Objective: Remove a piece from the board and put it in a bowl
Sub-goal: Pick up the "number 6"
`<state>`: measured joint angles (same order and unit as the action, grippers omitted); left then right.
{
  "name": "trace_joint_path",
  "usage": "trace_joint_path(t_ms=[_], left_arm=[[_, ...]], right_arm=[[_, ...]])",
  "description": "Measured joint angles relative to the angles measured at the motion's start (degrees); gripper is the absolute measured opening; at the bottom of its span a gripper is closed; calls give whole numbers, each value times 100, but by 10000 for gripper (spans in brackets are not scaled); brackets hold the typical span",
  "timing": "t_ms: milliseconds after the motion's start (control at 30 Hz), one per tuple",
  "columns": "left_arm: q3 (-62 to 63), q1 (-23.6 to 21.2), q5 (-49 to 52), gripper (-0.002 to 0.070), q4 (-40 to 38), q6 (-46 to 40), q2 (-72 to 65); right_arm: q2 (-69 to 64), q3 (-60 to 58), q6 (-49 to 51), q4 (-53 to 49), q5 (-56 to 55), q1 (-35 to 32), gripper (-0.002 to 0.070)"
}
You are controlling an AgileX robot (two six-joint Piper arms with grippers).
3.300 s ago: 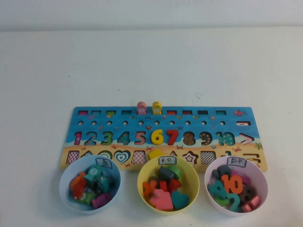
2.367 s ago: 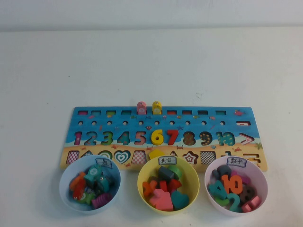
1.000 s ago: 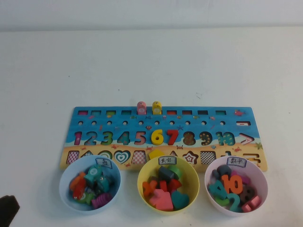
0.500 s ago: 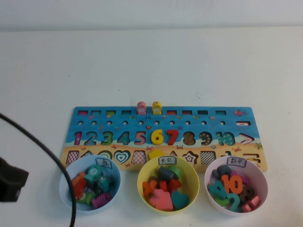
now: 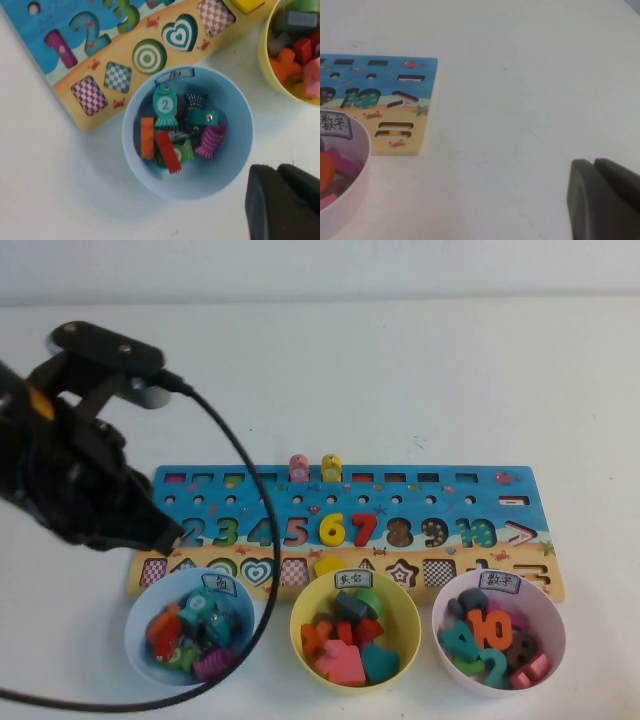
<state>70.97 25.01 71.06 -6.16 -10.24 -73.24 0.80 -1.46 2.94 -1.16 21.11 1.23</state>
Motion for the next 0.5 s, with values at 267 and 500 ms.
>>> trace_joint_path(t_ms=[267, 500], left_arm=[[1398, 509, 0, -5, 461, 76, -1280], [2482, 865, 0, 22, 746, 174, -2229]], right_arm=[[0, 0, 0, 0, 0, 0, -17], [0, 0, 0, 0, 0, 0, -17]])
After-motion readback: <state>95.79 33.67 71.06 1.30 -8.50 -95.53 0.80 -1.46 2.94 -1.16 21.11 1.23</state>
